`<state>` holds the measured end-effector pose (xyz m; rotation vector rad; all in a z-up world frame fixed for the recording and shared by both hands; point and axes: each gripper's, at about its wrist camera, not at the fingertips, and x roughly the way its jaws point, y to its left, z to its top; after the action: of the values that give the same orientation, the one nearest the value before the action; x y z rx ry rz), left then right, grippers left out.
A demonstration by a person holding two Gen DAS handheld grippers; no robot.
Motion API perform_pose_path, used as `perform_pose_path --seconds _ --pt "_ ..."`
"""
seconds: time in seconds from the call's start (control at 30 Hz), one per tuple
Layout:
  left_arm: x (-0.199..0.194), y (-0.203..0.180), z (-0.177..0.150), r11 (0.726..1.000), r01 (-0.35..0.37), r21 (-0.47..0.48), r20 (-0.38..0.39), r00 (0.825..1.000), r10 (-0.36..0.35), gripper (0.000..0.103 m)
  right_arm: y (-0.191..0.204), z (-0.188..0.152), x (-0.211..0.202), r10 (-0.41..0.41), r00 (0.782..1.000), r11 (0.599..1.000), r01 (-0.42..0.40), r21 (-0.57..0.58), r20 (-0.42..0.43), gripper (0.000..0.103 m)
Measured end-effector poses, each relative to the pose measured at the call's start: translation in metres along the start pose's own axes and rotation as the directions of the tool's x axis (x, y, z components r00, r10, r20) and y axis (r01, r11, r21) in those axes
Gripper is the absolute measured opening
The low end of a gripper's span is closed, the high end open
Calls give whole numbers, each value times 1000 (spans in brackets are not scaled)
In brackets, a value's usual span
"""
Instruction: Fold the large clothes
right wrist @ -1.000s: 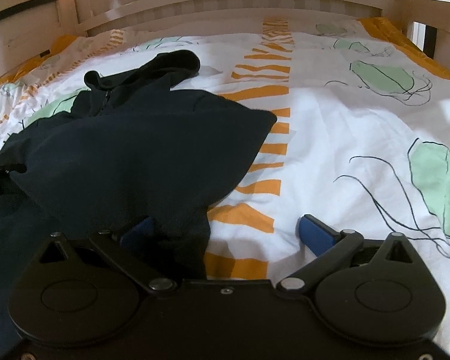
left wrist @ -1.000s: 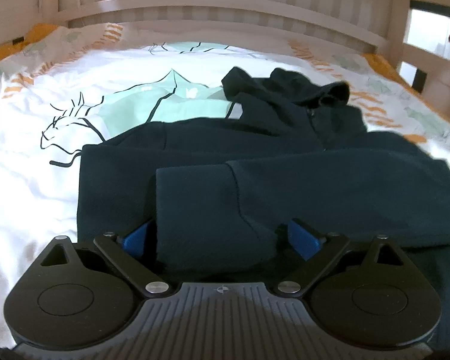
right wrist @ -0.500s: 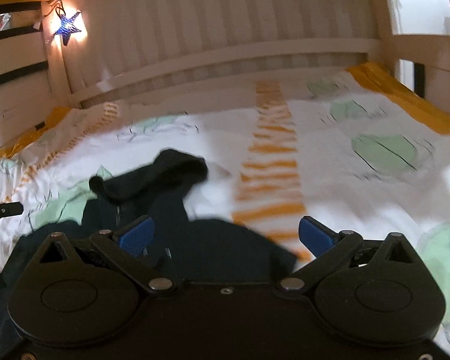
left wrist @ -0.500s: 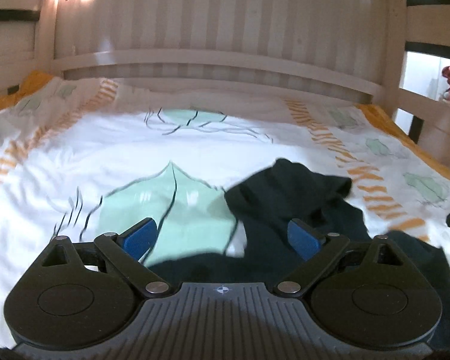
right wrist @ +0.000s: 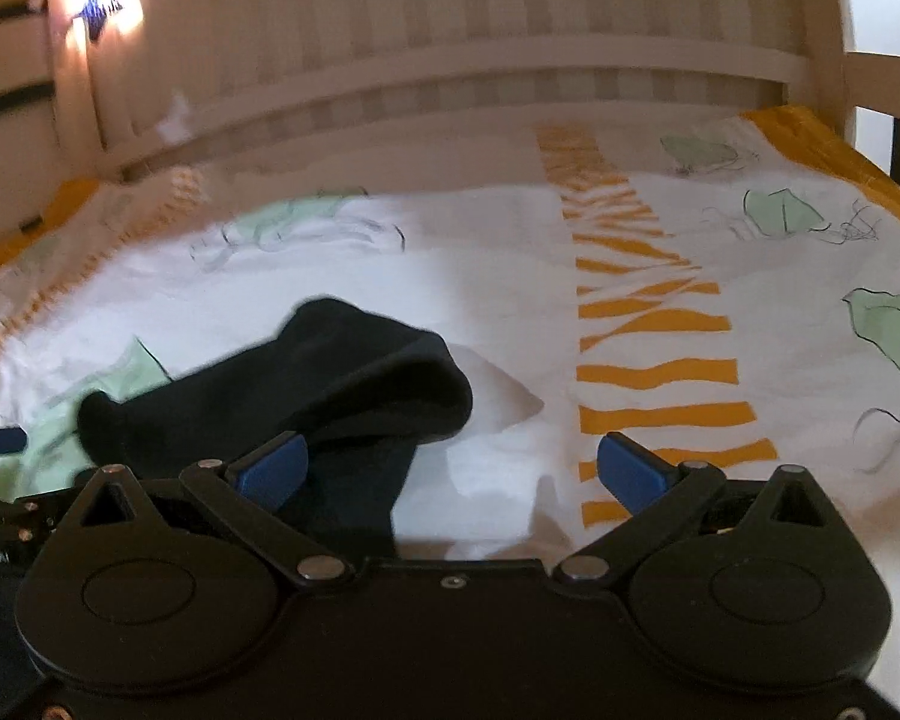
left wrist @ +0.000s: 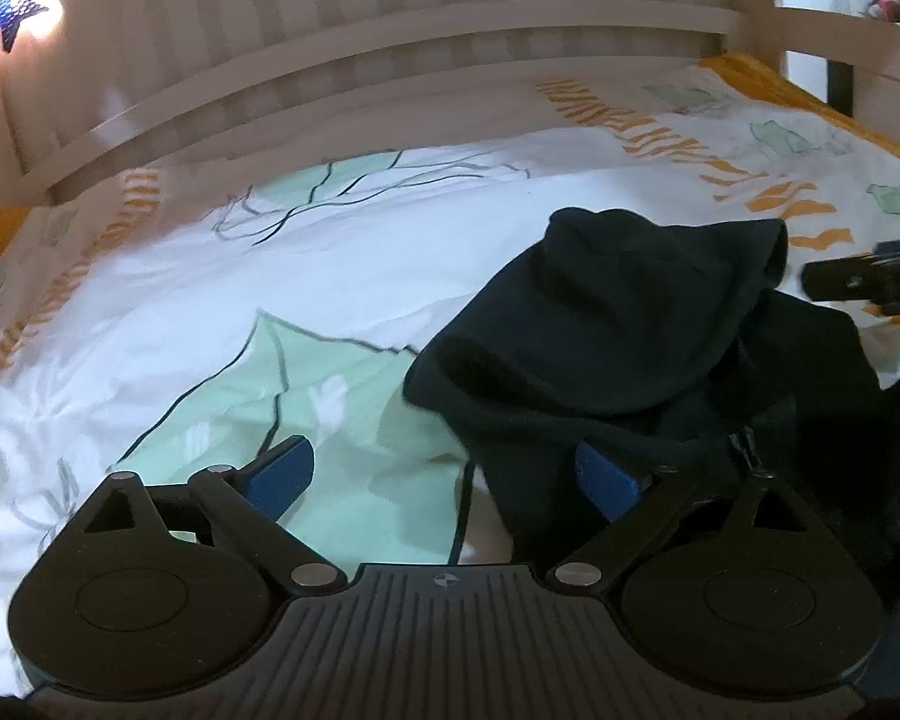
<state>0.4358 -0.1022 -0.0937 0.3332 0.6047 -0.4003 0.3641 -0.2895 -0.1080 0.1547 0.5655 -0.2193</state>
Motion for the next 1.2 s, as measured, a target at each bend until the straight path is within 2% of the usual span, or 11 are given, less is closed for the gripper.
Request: perform_pose_path --seconds 0.1,0.3,0.4,0.5,0.6,0.67,0.8,0.97,1.07,1.13,1.2 --pt "8 -3 5 1000 1 22 9 1000 -1 95 4 4 18 -36 999 999 36 -23 -13 102" --pt "17 -6 10 999 -5 37 29 1000 4 95 4 3 47 -47 999 998 47 30 16 102" --pt "8 -2 5 1000 3 19 66 998 -4 95 -8 -5 68 -7 997 995 14 97 -71 103" --pt "1 1 3 999 16 31 100 995 -19 95 -19 -7 61 30 999 988 -25 154 -31 103" --pt "-4 -6 5 994 18 107 153 988 -34 95 -25 -9 56 58 998 982 -55 183 -11 103" --pt "-6 -15 7 985 15 172 184 982 -47 95 -28 -9 54 83 997 976 -81 201 -1 103" --pt "-5 -37 16 960 23 281 192 978 -80 95 -33 -3 53 124 992 965 -129 229 37 103" --pt "11 -72 21 894 -9 448 169 983 -74 95 -29 3 38 140 978 964 -171 205 155 102" --pt "24 -79 21 866 -5 501 131 989 -70 95 -28 6 32 153 968 962 -192 194 201 102" --pt "28 -76 21 860 25 510 109 990 -93 95 -29 7 33 152 967 962 -193 194 206 102" --pt "21 -69 21 860 51 507 118 985 -128 95 -29 7 35 157 968 960 -196 198 196 102"
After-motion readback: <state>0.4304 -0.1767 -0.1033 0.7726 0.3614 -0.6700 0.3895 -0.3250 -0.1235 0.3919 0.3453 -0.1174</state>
